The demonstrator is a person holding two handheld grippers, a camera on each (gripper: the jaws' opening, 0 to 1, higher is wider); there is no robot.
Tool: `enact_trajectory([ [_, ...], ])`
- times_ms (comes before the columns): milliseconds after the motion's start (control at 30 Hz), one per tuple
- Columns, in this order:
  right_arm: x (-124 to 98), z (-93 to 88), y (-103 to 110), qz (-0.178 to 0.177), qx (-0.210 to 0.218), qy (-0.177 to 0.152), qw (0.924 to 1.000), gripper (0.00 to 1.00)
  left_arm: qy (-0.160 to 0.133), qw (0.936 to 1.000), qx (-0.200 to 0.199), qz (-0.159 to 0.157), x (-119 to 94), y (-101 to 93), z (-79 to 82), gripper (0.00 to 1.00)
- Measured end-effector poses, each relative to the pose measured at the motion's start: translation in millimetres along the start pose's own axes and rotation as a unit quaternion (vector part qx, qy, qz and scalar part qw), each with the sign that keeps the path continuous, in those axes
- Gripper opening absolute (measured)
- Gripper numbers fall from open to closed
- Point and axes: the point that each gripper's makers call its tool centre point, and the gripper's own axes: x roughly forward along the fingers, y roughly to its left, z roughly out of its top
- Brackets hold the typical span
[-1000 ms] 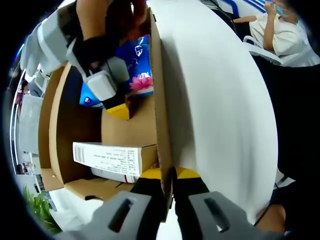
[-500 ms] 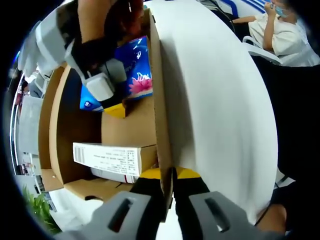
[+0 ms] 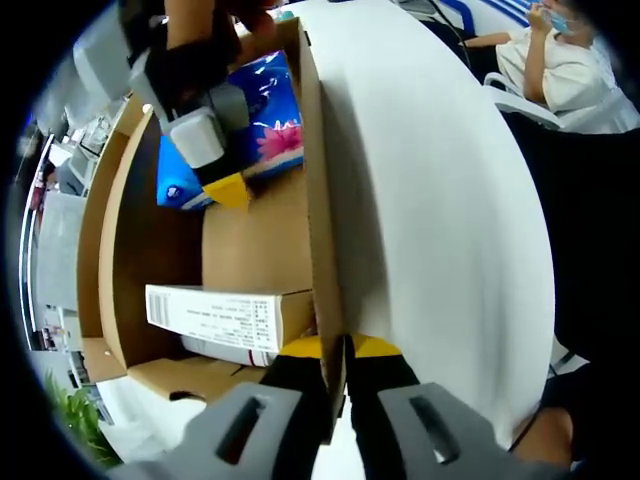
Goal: Operate the shoe box by opening the lid, removing the specified soft item, and placing it in the target area until the item is outside and the box remains undamaged.
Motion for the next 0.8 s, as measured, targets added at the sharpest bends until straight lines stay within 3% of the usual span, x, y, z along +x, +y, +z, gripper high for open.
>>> enact_trajectory([
  [800, -41, 12.7, 9, 0.022, -0.008, -0.008, 0.9997, 0.76, -0.007, 1.0000, -0.002, -0.006, -2, 0.2, -0.5, 0.04],
])
